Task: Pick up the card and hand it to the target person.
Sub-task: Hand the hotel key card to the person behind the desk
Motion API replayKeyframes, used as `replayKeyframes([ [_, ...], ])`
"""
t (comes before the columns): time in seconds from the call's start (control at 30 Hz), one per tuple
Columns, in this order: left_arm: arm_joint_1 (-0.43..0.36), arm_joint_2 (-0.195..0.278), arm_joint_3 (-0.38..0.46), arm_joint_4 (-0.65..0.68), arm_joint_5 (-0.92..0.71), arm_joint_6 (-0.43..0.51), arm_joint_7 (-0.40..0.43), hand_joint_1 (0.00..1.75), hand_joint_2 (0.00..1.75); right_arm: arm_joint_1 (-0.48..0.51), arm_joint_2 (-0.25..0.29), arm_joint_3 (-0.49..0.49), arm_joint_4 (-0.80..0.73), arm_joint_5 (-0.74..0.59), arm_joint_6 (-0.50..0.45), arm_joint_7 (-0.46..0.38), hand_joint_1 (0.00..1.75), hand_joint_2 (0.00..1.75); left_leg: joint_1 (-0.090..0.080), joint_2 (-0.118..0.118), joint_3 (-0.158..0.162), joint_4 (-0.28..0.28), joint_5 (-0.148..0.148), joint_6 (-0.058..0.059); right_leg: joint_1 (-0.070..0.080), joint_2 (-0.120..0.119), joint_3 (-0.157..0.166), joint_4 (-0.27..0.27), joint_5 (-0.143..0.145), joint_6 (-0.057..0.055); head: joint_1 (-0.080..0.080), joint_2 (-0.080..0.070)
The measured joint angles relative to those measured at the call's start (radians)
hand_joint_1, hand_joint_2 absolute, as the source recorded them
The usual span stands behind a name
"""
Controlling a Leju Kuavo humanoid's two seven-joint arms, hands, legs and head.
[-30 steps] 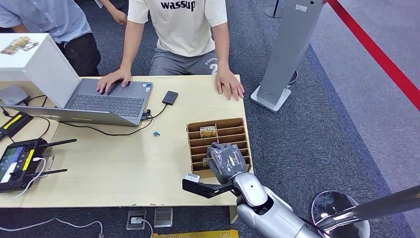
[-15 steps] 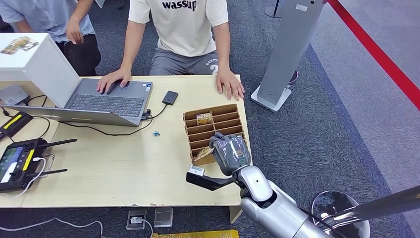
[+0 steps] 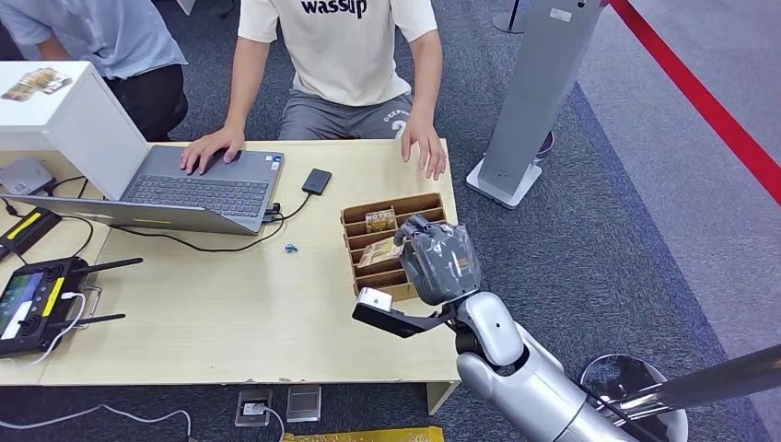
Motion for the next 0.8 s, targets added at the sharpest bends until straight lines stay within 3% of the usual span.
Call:
replayKeyframes([
  [0.17,0.000,0.000,0.000,0.000,0.001,0.000,0.000,0.00,0.00,-0.017,-0.010,-0.052,-0.034,0.028,-0.029,0.008,1.75,1.75,0.000,0.000,0.000,0.000,0.000,0.000,0.000,0.000,0.000,0.000,0.000,0.000,0.000,0.000],
  [0.6,0.000,0.000,0.000,0.000,-0.002,-0.004,0.000,0.00,0.00,-0.188,-0.007,-0.170,-0.001,0.079,-0.029,0.041,1.75,1.75,0.000,0.000,-0.001,0.000,0.000,0.000,0.000,0.000,0.000,0.000,0.000,0.000,-0.001,0.000],
  [0.8,0.000,0.000,-0.001,0.000,-0.010,-0.007,0.004,0.00,0.00,-0.309,0.005,-0.185,0.089,0.149,0.036,0.096,1.75,1.75,0.000,0.000,-0.001,0.000,0.000,0.000,0.000,0.000,0.000,0.001,0.000,0.000,0.000,0.000],
])
